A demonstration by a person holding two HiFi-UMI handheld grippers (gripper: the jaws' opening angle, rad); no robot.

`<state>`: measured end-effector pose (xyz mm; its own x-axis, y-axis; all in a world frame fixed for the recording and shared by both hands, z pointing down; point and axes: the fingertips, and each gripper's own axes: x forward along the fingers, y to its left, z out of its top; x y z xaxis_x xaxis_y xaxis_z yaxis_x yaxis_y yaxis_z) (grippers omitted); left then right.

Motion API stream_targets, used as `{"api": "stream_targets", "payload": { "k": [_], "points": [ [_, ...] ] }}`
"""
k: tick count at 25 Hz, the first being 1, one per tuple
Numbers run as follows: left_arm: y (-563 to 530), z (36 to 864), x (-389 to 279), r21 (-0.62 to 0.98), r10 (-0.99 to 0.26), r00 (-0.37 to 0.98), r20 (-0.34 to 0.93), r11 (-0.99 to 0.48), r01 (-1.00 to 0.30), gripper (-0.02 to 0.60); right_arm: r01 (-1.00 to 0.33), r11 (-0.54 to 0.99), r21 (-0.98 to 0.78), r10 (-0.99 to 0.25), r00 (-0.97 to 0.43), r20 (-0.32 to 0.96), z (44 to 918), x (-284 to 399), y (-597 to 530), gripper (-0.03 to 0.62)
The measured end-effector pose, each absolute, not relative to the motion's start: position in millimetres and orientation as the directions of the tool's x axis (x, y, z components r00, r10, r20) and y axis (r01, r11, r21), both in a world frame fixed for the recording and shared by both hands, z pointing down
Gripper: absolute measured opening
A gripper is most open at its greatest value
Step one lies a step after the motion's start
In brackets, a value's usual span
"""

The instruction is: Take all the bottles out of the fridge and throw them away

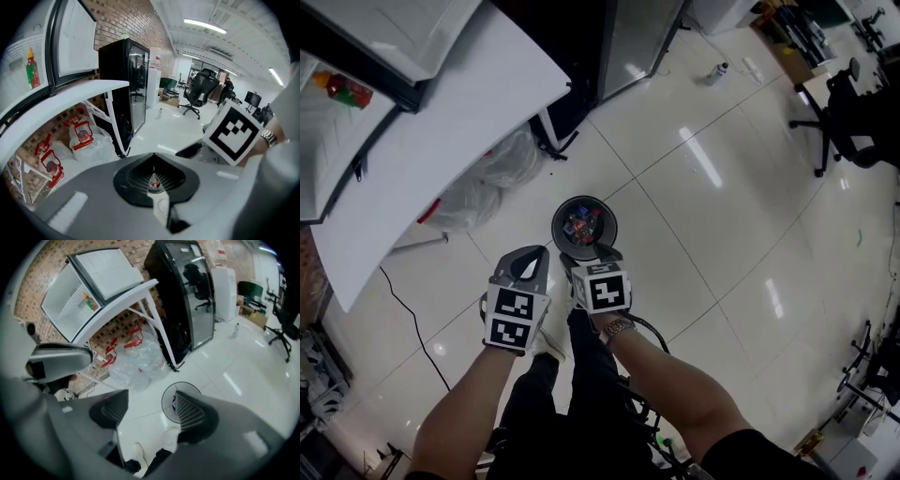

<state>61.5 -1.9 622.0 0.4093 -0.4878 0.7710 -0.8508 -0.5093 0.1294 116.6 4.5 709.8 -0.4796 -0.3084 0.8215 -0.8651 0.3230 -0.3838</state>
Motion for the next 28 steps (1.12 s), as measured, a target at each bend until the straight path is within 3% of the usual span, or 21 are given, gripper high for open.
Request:
{"api": "stream_targets", "payload": {
  "k": [15,28],
  "points": [
    [-18,514,12,0.045,-0.666,0.303,0.682,-0.376,-0.925,0.005,-0.726,0.632,-0.272,-0.37,-0.591,0.717,574,61,-20,0.29],
    [-39,418,-127,-0.017,-0.85,0.113,0.514,-0.141,-0.99,0.005,-0.564,0.818,-0.11,-0.414,-0.711,0.569,455,-75,-72,0.276]
  ]
}}
